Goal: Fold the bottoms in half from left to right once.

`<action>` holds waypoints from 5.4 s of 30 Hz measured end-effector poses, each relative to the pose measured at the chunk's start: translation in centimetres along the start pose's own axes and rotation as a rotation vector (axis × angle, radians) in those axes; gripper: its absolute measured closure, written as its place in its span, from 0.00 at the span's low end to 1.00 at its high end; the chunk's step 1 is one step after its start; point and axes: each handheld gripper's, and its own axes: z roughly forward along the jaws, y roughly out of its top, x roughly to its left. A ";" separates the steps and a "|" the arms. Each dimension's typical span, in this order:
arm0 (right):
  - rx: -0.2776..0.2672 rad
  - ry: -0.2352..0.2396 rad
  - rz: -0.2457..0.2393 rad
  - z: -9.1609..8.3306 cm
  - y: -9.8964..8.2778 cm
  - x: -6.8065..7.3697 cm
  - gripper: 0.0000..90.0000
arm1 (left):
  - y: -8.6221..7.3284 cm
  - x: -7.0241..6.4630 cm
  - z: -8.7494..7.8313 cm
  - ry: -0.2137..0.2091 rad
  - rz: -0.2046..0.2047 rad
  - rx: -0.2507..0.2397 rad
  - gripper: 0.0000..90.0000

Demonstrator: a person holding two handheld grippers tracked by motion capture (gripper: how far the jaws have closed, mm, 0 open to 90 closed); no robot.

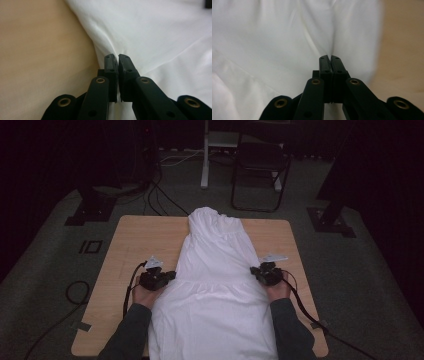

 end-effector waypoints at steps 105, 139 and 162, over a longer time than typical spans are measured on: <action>0.102 0.064 -0.022 -0.5 -5.4 3.9 0.94 | -4.1 -4.6 1.8 -0.006 0.142 0.227 0.97; -0.088 -0.099 -0.197 2.9 8.1 3.6 0.98 | -4.3 -4.6 2.2 -0.014 0.130 0.191 0.94; 0.025 0.099 0.157 9.3 5.9 1.2 0.57 | -4.4 -4.8 2.3 -0.025 0.142 0.182 0.83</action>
